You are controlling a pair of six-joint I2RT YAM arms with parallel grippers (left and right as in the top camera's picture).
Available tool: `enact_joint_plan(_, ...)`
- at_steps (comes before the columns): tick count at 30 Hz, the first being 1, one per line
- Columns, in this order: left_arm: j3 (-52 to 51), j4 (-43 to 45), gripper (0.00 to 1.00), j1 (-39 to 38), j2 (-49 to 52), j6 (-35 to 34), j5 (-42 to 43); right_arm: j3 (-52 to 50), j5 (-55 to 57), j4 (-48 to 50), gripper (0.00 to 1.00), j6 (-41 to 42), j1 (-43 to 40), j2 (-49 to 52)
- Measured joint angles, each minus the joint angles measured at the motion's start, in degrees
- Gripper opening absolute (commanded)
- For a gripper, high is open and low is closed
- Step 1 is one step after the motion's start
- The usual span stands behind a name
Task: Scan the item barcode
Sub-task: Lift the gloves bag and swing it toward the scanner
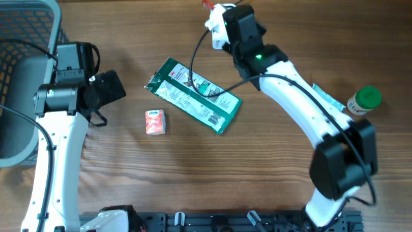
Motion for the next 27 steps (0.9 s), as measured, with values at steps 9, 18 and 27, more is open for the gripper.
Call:
enact_joint_plan(9, 0.0, 0.0, 1.00, 0.0, 0.0, 0.0, 0.0, -0.1, 8.8, 15.1, 0.04, -14.2, -3.9, 12.6)
enact_joint_plan(18, 0.0, 0.0, 1.00, 0.0, 0.0, 0.0, 0.0, -0.1, 13.8, 22.2, 0.04, -18.9, -4.1, 16.9)
enact_joint_plan(27, 0.0, 0.0, 1.00, 0.0, 0.0, 0.0, 0.0, -0.1, 13.7, 17.8, 0.04, -18.2, -4.1, 16.9)
